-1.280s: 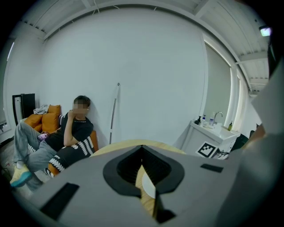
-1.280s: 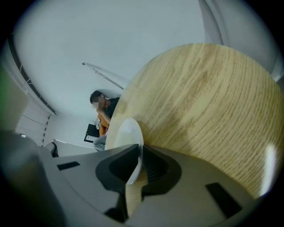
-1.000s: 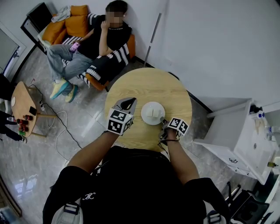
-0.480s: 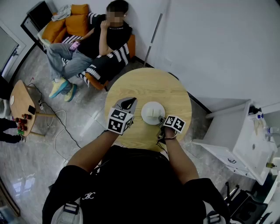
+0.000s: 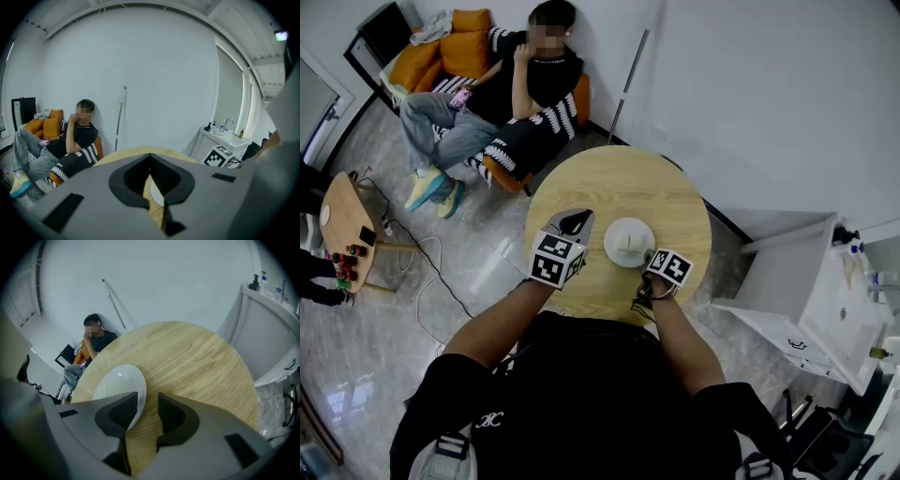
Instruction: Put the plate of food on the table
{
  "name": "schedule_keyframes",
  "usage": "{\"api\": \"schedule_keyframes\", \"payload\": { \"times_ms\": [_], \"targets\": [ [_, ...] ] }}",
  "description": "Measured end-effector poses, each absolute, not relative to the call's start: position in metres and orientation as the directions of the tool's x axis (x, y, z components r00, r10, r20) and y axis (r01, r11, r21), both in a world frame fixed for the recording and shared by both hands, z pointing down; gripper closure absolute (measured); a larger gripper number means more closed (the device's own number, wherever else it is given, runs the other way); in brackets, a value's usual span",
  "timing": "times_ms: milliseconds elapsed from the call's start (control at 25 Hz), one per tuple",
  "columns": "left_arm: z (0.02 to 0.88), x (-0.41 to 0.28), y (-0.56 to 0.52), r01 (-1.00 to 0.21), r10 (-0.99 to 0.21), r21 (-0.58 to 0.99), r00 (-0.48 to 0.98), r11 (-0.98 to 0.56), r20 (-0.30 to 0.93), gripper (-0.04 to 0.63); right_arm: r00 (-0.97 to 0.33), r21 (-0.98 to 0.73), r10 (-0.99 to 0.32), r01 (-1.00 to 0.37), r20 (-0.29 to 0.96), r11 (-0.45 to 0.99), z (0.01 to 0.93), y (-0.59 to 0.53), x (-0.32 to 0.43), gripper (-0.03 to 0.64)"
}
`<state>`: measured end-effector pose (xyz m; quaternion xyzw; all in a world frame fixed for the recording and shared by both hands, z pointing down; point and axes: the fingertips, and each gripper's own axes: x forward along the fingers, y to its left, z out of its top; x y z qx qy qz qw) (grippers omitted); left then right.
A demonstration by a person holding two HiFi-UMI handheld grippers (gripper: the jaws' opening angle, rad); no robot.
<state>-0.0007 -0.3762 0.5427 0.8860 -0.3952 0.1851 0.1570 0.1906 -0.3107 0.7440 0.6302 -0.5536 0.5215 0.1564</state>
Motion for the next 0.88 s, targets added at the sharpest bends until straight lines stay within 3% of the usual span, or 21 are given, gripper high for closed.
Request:
{"api": "schedule_keyframes", "payload": {
  "times_ms": [160,240,280,640,880],
  "targets": [
    [0.545,-0.001,-0.376,-0.756,-0.638,0.136,0.622,-0.640,0.454,0.588,-0.152,-0.392,-0.548,-0.849,0.823,-0.353,0.742,-0.308,0.197,0.482],
    [0.545,-0.001,-0.377,-0.754,-0.637,0.139,0.624,-0.642,0.453,0.588,-0.146,-0.398,-0.573,-0.850,0.807,-0.345,0.737,-0.310,0.199,0.597],
    [0.545,0.000,-0.377,-0.753,-0.635,0.141,0.627,-0.643,0.452,0.588,-0.144,-0.400,-0.583,-0.851,0.800,-0.339,0.734,-0.311,0.199,0.607],
    [0.548,0.003,-0.379,-0.743,-0.624,0.151,0.639,-0.652,0.450,0.588,-0.152,-0.447,-0.703,-0.858,0.694,-0.255,0.697,-0.325,0.196,0.607],
    [0.550,0.008,-0.378,-0.730,-0.609,0.157,0.652,-0.665,0.452,0.588,-0.138,-0.389,-0.779,-0.910,0.612,-0.144,0.654,-0.338,0.194,0.609]
  ]
}}
